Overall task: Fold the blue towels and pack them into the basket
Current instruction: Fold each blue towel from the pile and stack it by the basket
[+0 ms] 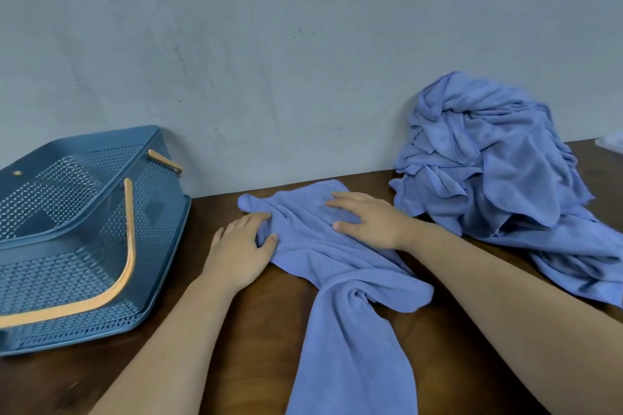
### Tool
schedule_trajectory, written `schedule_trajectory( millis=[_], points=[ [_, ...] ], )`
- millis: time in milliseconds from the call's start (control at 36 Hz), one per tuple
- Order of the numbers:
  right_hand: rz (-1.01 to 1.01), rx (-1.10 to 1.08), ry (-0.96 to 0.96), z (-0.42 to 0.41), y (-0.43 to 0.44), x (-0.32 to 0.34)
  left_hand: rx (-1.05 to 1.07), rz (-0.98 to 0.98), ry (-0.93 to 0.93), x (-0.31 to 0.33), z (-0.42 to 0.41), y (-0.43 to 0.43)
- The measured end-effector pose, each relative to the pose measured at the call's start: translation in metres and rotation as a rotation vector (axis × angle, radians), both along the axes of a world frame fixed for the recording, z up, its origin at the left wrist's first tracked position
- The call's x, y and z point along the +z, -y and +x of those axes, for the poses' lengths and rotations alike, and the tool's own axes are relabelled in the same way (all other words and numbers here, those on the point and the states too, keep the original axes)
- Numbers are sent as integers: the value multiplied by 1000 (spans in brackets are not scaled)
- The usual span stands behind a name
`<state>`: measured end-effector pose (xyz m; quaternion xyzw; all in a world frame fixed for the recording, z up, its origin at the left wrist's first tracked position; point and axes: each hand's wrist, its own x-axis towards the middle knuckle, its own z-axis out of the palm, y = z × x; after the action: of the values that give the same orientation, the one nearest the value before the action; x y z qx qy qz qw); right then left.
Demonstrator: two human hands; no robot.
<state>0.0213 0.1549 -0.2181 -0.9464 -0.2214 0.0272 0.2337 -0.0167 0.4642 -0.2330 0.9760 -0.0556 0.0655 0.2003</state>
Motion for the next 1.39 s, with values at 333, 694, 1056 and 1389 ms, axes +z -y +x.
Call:
schedule_trajectory(
  millis=[333, 694, 1056, 1389],
  points=[
    [-221, -221, 36, 32, 4, -23, 213, 33, -74, -10, 23, -8],
    [482, -174, 178, -30, 20, -7, 291, -138, 218, 4, -7, -1],
    [19, 19, 537, -183, -37, 12, -192, -266, 44, 7, -160, 27],
    [107, -49, 430, -207, -41, 6, -322, -864, -92, 13, -165, 30]
  ],
)
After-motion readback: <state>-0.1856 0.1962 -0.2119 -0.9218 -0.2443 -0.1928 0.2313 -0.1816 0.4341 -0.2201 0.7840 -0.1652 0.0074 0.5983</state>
